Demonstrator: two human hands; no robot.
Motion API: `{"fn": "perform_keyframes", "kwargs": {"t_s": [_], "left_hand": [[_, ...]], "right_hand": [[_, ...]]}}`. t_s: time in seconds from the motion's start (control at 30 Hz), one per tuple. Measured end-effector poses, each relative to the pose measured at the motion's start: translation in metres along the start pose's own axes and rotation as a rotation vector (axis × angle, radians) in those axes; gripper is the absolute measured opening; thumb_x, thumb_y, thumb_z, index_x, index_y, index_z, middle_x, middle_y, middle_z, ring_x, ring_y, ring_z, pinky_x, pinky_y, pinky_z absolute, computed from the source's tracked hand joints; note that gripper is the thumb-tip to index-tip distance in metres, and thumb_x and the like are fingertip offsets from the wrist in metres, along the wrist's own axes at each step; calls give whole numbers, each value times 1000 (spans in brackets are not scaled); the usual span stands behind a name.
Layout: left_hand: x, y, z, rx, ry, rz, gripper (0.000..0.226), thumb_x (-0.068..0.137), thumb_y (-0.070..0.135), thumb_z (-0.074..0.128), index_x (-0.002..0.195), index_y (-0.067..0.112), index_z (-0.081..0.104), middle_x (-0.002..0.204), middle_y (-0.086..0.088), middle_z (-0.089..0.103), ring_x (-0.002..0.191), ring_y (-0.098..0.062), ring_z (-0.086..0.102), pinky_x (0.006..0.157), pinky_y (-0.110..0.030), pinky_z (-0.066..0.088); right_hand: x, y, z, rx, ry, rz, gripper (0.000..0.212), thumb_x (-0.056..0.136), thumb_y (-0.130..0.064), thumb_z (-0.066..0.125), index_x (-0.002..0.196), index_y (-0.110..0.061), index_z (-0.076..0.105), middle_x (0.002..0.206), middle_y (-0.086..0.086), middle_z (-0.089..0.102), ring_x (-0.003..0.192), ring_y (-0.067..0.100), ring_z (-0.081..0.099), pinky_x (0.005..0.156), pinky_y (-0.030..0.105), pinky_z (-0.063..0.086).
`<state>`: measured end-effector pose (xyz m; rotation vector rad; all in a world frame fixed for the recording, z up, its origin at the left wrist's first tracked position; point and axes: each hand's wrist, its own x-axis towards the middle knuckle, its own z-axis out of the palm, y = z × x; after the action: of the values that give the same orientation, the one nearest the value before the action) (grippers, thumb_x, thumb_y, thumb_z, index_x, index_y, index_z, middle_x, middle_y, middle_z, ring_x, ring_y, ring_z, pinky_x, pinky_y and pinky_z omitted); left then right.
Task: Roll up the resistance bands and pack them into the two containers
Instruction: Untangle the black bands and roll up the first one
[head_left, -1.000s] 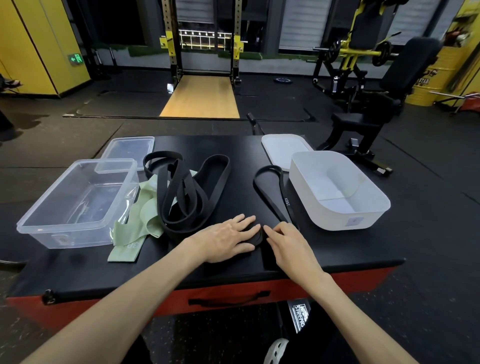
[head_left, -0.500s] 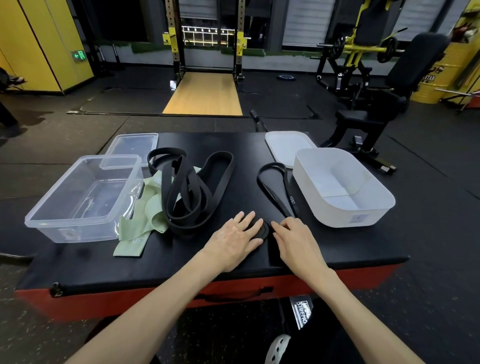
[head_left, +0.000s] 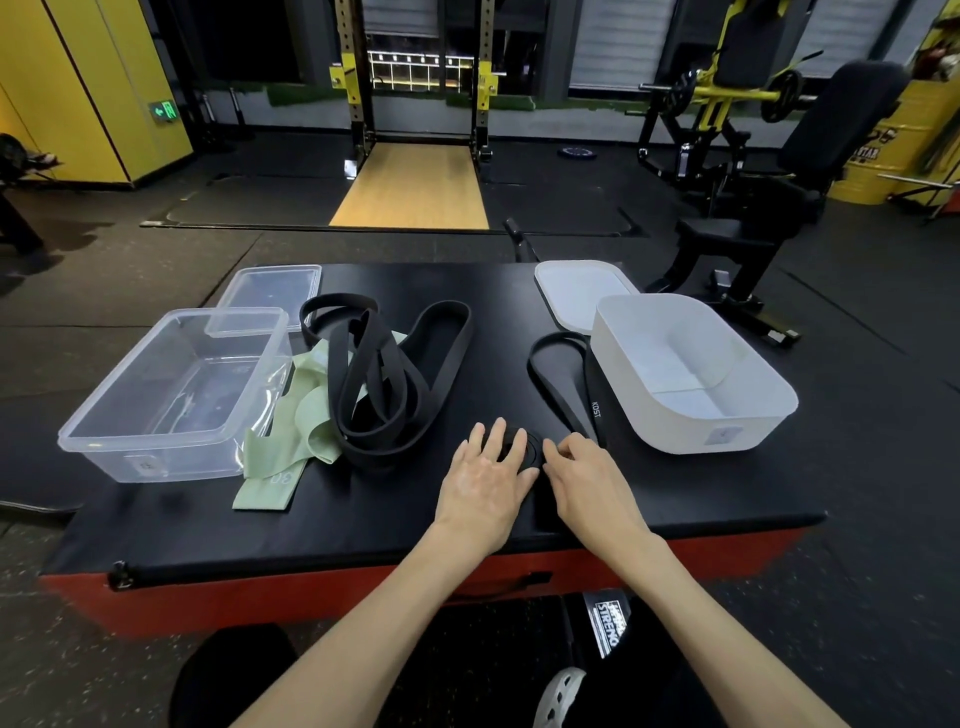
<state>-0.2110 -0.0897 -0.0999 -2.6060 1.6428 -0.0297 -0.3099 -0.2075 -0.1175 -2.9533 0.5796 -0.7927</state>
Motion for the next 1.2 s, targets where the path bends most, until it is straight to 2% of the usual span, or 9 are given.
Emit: {"fn": "perform_keyframes", "kwargs": {"t_s": [0.1,0.2,0.3,0.4,0.5,0.7,0.87,1.03,1.2], "left_hand": [[3,-4,0,-139,6,-21,59,102,45,20,152,19,1,160,-8,-4,147,-28,-3,119,-38,9],[3,-9,-3,-144,-80,24,63,101,50,20,153,20,-1,160,-8,-7,147,-29,-6,120,-40,6],[11,-27,-16,-89,-116,191,70,97,56,31,153,22,6,160,-10,-6,146,-33,-4,120,-41,3],[25,-50,-31,-94,-136,404,71,94,57,39,153,27,13,161,-6,-1,147,-26,-1,119,-36,4],[29,-63,-32,-140,-211,451,66,97,54,36,153,28,12,161,-3,0,148,-19,1,118,-31,7],[18,-55,-12,-210,-131,328,62,98,55,27,152,31,8,161,6,-4,147,-12,-5,119,-33,15],[14,-41,-6,-181,-62,221,62,98,56,26,152,30,9,161,3,0,147,-13,-2,117,-33,22],[8,-24,-2,-222,-4,81,62,98,56,24,152,30,10,161,3,1,147,-15,-2,110,-37,36],[4,-6,-4,-164,37,-38,62,100,53,22,153,25,7,161,-4,1,148,-21,1,108,-34,34]], "right_hand": [[0,1,2,-24,-5,-63,41,68,3,74,108,0,67,77,9,55,57,24,50,51,33,45],[2,3,3,-20,-33,-100,46,65,5,73,110,-1,66,79,7,54,60,23,50,53,33,48],[4,3,1,-12,-56,-113,46,64,5,72,109,-1,66,79,6,52,61,23,50,54,34,49],[4,3,-1,-8,-66,-116,46,63,5,72,109,-2,66,78,5,51,60,23,49,53,33,47],[3,4,-3,14,-48,-101,45,64,4,74,108,-4,68,79,4,55,60,23,52,51,29,45],[-9,3,-4,144,47,63,24,79,-4,72,102,-6,66,80,6,59,70,27,57,59,35,50],[-7,10,-3,97,58,76,26,79,-5,72,104,-10,71,79,5,57,67,27,55,59,38,47],[-2,7,3,87,5,50,33,76,5,69,108,-3,68,79,8,56,65,27,52,58,35,47],[3,0,2,76,-18,91,14,80,3,65,94,-1,66,80,9,58,70,28,55,58,33,45]]}}
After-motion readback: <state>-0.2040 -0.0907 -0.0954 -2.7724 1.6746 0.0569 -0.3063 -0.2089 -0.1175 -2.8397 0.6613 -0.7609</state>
